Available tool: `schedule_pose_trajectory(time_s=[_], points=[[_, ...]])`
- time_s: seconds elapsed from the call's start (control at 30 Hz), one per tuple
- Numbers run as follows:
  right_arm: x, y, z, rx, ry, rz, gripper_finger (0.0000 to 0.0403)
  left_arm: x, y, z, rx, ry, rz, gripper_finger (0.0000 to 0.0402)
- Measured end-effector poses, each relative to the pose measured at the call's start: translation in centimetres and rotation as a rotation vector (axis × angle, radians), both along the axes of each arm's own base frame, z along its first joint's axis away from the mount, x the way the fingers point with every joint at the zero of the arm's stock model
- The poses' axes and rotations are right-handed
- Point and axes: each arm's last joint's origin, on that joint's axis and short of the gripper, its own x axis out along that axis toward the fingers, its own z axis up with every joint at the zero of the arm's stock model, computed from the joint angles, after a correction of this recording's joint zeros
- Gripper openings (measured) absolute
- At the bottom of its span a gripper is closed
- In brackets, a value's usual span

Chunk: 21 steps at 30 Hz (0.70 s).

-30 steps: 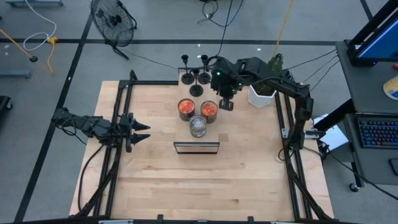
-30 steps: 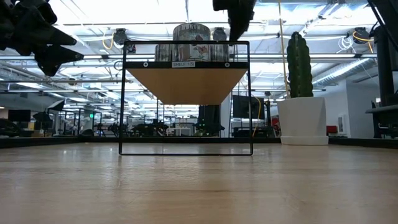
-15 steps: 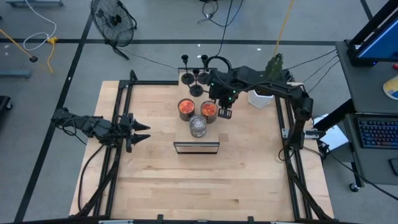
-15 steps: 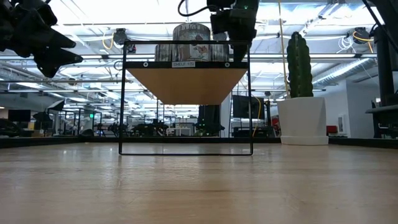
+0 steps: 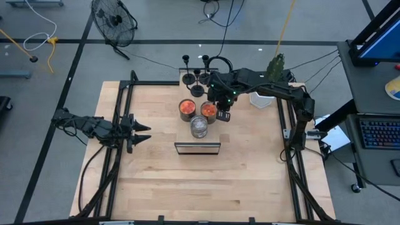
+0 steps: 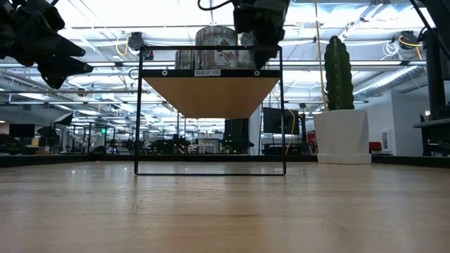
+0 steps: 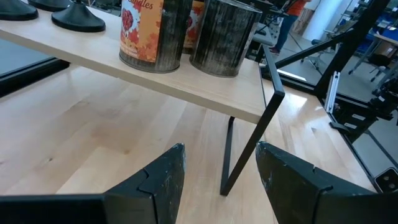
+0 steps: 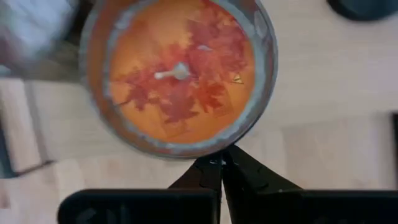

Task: Pick & Place candle stick holders
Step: Put the orange scented candle on the shelf, then return to Home Position

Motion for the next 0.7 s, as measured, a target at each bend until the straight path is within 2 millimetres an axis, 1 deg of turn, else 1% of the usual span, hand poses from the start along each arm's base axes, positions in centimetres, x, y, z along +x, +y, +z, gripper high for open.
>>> schedule_pose_trajectory(time_s=[0.13, 0.43, 0.57, 0.7], points=[[0.4, 0.0, 0.2, 0.017, -0.050, 0.005, 0.0000, 0.0, 0.0, 0.0, 0.000, 0.000, 0.000, 0.0202], [0.2, -0.1, 0.1, -0.001, -0.028, 0.000, 0.0000, 0.0, 0.0, 0.0, 0.000, 0.000, 0.000, 0.0202], [-1.0, 0.1, 0.8, -0.061, 0.023, -0.025, 0.0000, 0.0, 0.0, 0.0, -0.008, 0.000, 0.002, 0.0202], [-2.6, 0.5, 2.9, -0.086, -0.037, -0.040, 0.0000, 0.0, 0.0, 0.0, -0.008, 0.000, 0.002, 0.0203]])
